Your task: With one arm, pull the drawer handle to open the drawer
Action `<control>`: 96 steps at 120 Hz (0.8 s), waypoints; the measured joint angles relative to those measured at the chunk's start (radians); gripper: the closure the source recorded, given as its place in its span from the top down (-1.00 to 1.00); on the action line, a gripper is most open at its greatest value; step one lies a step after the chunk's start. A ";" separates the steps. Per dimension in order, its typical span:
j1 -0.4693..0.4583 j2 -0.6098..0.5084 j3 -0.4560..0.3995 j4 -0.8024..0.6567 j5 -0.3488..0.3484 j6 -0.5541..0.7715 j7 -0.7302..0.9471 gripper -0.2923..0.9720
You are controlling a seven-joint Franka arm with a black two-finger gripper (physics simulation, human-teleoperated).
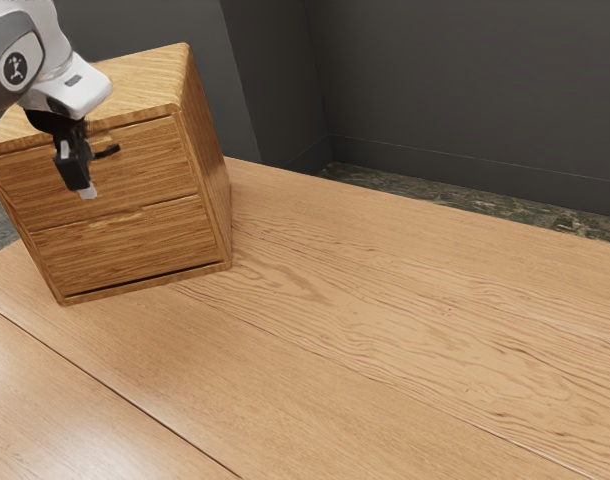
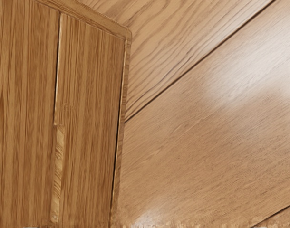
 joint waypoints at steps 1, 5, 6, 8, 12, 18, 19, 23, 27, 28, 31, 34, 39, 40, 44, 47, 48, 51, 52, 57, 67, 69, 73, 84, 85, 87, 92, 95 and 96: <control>0.006 0.006 0.000 0.005 0.002 0.004 0.007 0.32; 0.027 0.032 0.000 0.029 0.007 0.018 0.036 0.27; 0.031 0.037 -0.001 0.034 0.009 0.021 0.043 0.26; 0.039 0.046 -0.001 0.043 0.011 0.027 0.057 0.23; 0.045 0.057 -0.001 0.054 0.015 0.038 0.083 0.17; 0.040 0.074 -0.002 0.077 0.019 0.051 0.120 0.08; 0.038 0.078 -0.002 0.082 0.019 0.053 0.125 0.07; 0.030 0.099 -0.004 0.108 0.020 0.059 0.148 0.02; 0.024 0.117 -0.004 0.126 0.020 0.065 0.169 -0.02; 0.023 0.120 -0.004 0.129 0.020 0.066 0.174 -0.03; 0.024 0.127 -0.003 0.136 0.020 0.070 0.189 -0.05; 0.030 0.135 -0.003 0.145 0.019 0.073 0.203 -0.07; 0.046 0.148 -0.003 0.164 0.018 0.078 0.226 -0.10; 0.049 0.150 -0.003 0.167 0.017 0.078 0.230 -0.11; 0.061 0.157 -0.003 0.177 0.016 0.081 0.247 -0.13; 0.068 0.161 -0.003 0.187 0.012 0.083 0.259 -0.14; 0.070 0.163 -0.002 0.190 0.011 0.084 0.263 -0.14; 0.075 0.167 -0.002 0.196 0.009 0.085 0.275 -0.15; 0.076 0.168 -0.002 0.199 0.008 0.086 0.279 -0.16; 0.078 0.183 -0.002 0.215 0.005 0.088 0.297 -0.17; 0.097 0.217 -0.003 0.236 -0.009 0.091 0.329 -0.19; 0.102 0.222 -0.003 0.238 -0.013 0.092 0.335 -0.19; 0.112 0.229 -0.003 0.241 -0.021 0.092 0.347 -0.19; 0.125 0.236 -0.004 0.243 -0.033 0.094 0.377 -0.20; 0.125 0.236 -0.005 0.243 -0.034 0.094 0.380 -0.20; 0.125 0.236 -0.005 0.243 -0.035 0.095 0.385 -0.21; 0.125 0.237 -0.006 0.243 -0.038 0.095 0.396 -0.23; 0.125 0.237 -0.007 0.242 -0.039 0.095 0.403 -0.27; 0.125 0.237 -0.007 0.242 -0.040 0.095 0.405 -0.28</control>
